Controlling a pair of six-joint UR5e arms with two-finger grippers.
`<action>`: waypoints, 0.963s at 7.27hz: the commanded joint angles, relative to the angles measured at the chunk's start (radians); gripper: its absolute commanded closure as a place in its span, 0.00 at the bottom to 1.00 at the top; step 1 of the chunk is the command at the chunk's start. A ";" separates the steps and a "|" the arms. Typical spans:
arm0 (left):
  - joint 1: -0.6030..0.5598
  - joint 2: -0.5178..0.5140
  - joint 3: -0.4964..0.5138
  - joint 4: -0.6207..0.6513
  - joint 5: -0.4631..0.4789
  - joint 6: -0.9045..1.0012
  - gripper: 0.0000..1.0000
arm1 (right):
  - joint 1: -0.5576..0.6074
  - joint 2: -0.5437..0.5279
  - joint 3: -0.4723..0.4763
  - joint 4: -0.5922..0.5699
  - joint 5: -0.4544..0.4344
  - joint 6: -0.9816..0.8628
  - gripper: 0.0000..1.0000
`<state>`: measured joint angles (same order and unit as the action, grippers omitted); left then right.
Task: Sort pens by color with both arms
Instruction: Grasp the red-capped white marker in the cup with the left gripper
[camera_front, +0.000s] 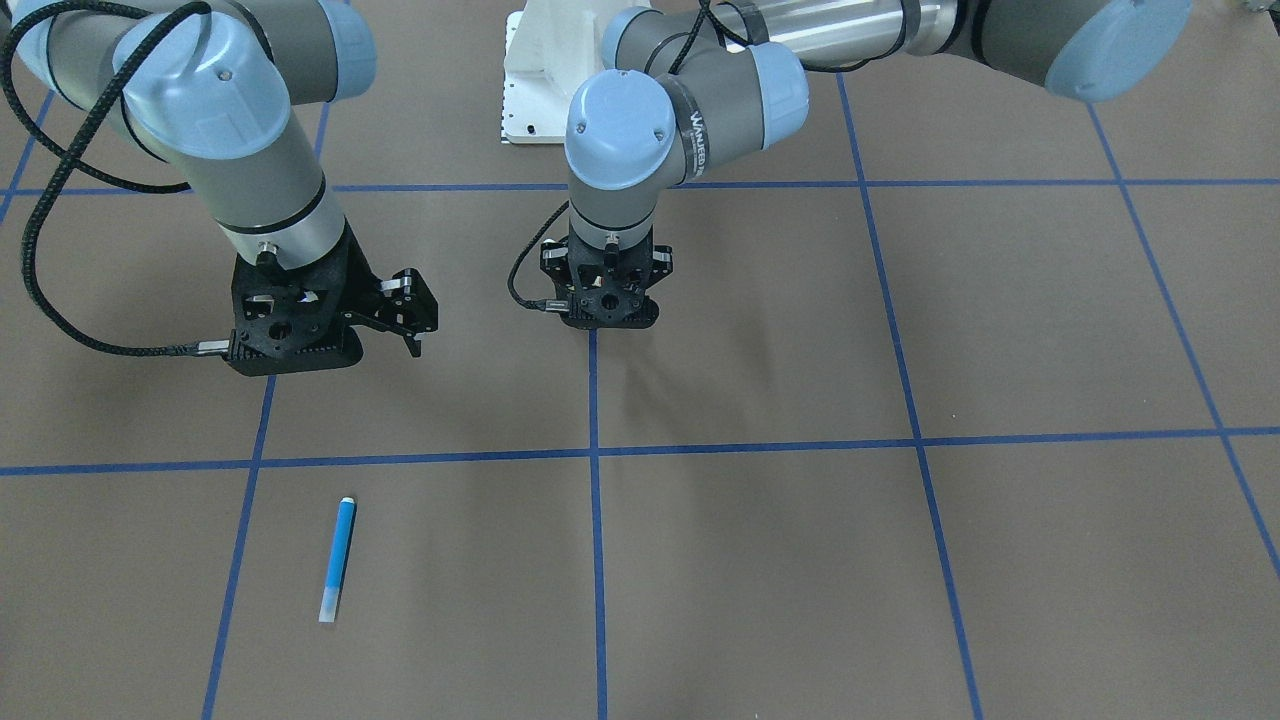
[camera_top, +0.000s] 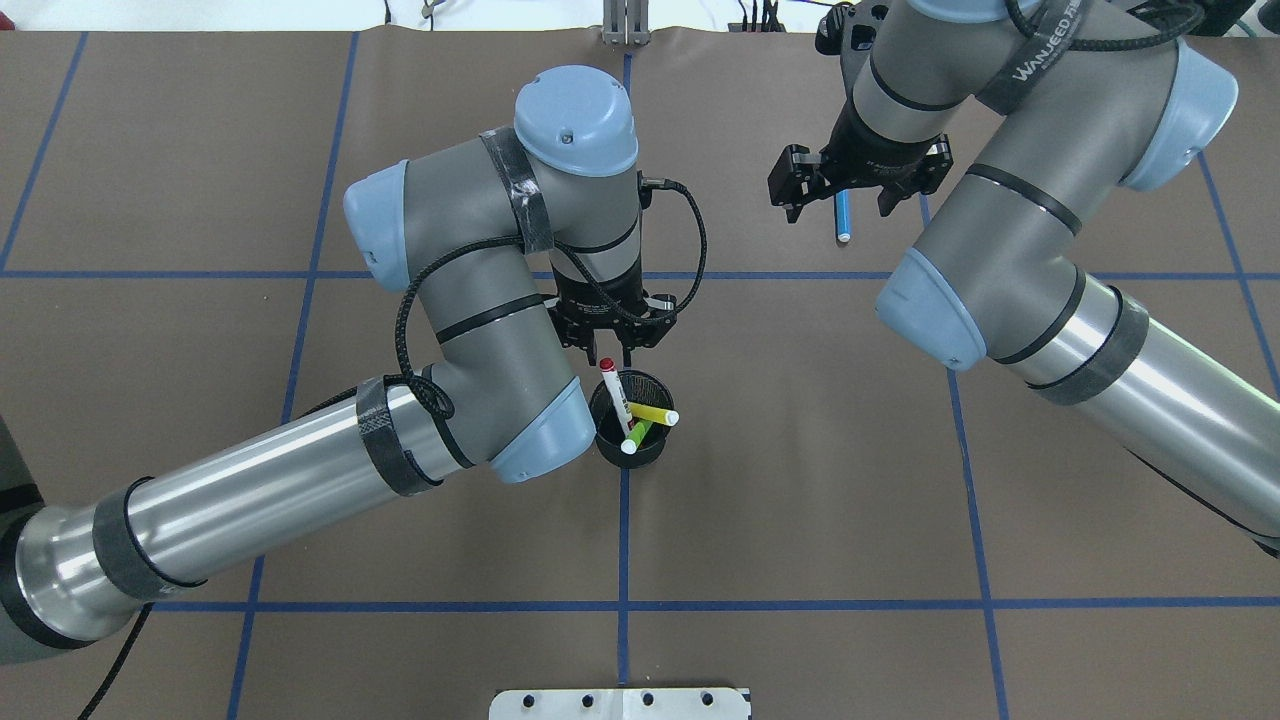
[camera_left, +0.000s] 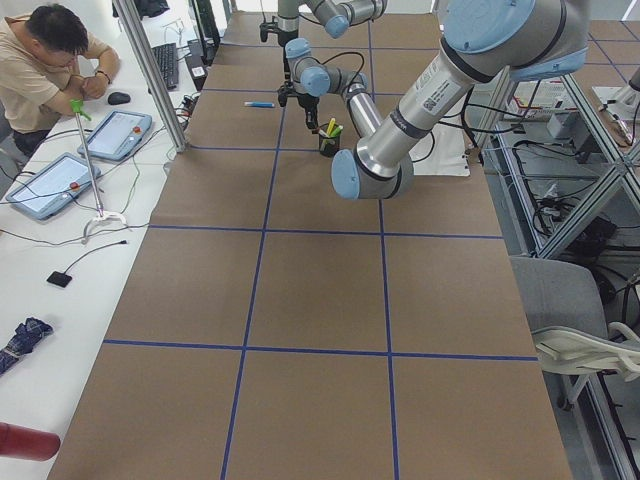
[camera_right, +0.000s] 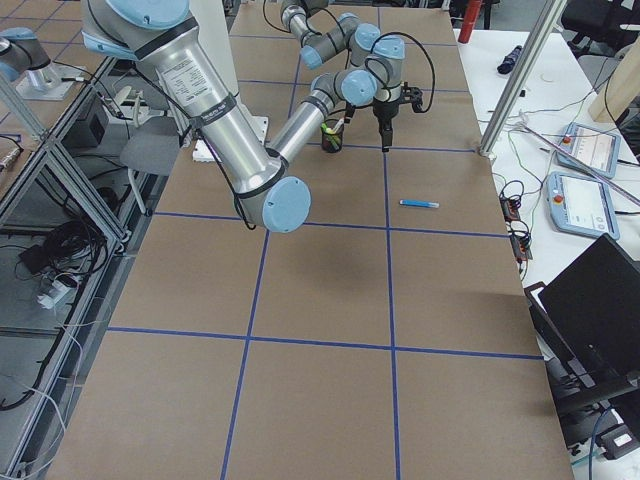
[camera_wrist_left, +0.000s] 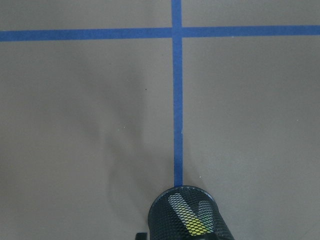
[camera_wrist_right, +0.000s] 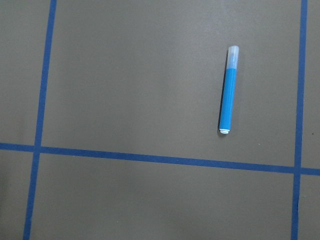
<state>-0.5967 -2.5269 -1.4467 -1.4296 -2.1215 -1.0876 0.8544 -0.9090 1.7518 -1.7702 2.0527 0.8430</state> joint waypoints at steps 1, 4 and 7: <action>0.000 0.000 -0.001 0.000 0.000 0.000 0.69 | 0.000 0.001 0.000 0.000 0.000 0.001 0.01; 0.000 0.002 -0.003 0.001 -0.002 0.000 0.61 | 0.000 -0.001 0.000 0.000 0.000 0.001 0.01; 0.003 0.007 -0.003 0.001 -0.002 0.000 0.54 | 0.000 -0.001 0.000 0.000 0.000 0.001 0.01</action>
<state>-0.5958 -2.5223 -1.4496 -1.4281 -2.1230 -1.0866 0.8544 -0.9096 1.7518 -1.7702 2.0532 0.8437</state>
